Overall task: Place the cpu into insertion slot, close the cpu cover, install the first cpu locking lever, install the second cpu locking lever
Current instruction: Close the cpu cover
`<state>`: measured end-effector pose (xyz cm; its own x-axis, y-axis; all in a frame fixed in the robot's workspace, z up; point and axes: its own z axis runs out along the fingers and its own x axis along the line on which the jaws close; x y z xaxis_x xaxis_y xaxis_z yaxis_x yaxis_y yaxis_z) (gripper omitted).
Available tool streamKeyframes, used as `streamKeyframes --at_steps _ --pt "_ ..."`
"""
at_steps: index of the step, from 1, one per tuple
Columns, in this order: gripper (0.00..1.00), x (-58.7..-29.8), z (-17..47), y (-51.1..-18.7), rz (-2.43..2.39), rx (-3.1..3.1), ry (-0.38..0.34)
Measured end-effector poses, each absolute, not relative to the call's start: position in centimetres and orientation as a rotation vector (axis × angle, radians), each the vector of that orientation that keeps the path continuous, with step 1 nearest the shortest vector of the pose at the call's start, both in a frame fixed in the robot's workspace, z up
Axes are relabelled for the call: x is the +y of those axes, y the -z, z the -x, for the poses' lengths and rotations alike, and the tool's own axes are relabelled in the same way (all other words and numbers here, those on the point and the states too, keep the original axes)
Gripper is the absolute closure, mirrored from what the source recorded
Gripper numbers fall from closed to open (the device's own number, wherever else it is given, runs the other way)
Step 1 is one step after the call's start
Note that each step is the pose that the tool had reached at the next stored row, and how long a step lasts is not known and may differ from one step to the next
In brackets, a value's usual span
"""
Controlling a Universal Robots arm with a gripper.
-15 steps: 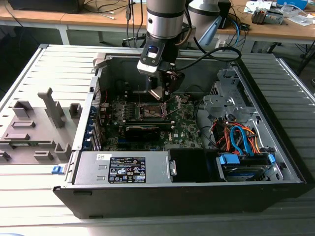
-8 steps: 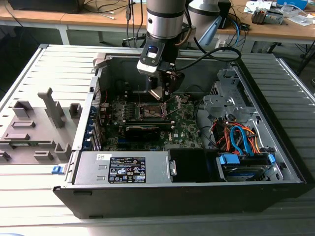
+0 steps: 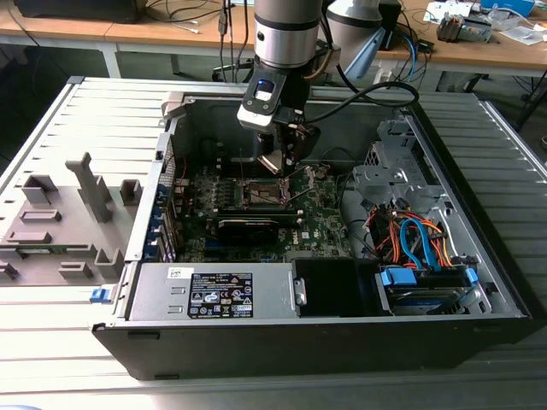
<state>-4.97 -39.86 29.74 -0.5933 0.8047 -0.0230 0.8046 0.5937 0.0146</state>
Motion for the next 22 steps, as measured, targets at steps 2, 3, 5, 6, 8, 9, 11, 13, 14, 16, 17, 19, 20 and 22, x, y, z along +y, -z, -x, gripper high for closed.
streamKeyframes --at_steps 2,3,5,6,8,9,11,13,14,16,17,19,20,22 --pt "0.45 -39.85 4.97 -29.74 -1.406 2.779 -0.004" --pt "0.45 -39.85 4.97 -29.73 -1.407 2.779 -0.004" --pt "0.45 -39.86 4.97 -29.72 -1.41 2.777 -0.004" --pt "0.45 -39.86 4.97 -29.72 -1.412 2.776 -0.004" --pt "0.45 -39.86 4.97 -29.7 -1.417 2.773 -0.004" --pt "0.45 -39.86 4.97 -29.7 -1.419 2.772 -0.004" --pt "0.45 -39.86 4.97 -29.69 -1.422 2.771 -0.004" --pt "0.45 -39.86 4.97 -29.68 -1.426 2.769 -0.004" --pt "0.45 -39.86 4.97 -29.67 -1.43 2.767 -0.004" --pt "0.45 -39.86 4.97 -29.67 -1.433 2.765 -0.004" --pt "0.45 -39.86 4.97 -29.66 -1.434 2.764 -0.004" --pt "0.45 -39.86 4.97 -29.66 -1.436 2.764 -0.004" --pt "0.45 -39.86 4.97 -29.66 -1.437 2.763 -0.003" --pt "0.45 -39.86 4.97 -29.65 -1.438 2.763 -0.003"
